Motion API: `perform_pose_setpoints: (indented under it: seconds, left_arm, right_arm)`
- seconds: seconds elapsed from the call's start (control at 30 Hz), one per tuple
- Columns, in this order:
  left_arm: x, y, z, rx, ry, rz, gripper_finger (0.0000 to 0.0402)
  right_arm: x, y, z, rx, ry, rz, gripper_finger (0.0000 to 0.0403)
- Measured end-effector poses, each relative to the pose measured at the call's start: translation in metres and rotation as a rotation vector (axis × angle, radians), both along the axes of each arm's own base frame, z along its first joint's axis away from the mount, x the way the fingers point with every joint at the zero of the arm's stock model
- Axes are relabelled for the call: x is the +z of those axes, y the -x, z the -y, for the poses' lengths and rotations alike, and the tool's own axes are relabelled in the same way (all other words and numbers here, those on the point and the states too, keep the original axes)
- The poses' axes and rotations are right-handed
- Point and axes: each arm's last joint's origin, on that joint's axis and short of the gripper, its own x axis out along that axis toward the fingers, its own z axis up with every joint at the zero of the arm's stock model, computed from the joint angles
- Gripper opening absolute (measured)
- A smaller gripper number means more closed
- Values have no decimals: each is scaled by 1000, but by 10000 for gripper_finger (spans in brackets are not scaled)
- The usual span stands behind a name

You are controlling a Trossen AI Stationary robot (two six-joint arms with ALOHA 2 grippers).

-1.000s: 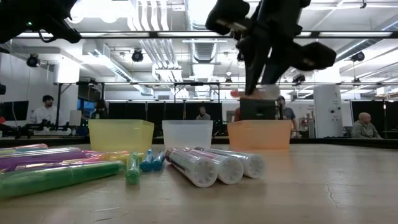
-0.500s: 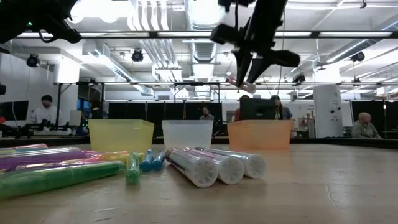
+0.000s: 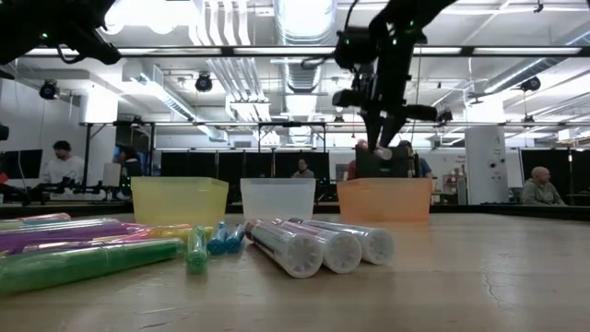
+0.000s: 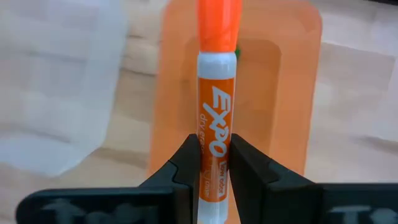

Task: Pick & Place Markers
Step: Put the orange marker pen into the orange bin

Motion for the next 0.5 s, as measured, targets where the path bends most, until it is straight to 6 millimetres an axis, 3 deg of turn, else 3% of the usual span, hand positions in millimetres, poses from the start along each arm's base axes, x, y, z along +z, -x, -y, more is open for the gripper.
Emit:
perform_pose_setpoints:
  seconds: [0.3, 0.5]
  left_arm:
    - [-1, -1, -1, 25, 6, -11, 112]
    - [-1, -1, -1, 18, 13, -9, 112]
  right_arm:
    - [-34, -4, 22, 38, -84, -84, 57]
    - [-40, -5, 24, 44, -93, -104, 66]
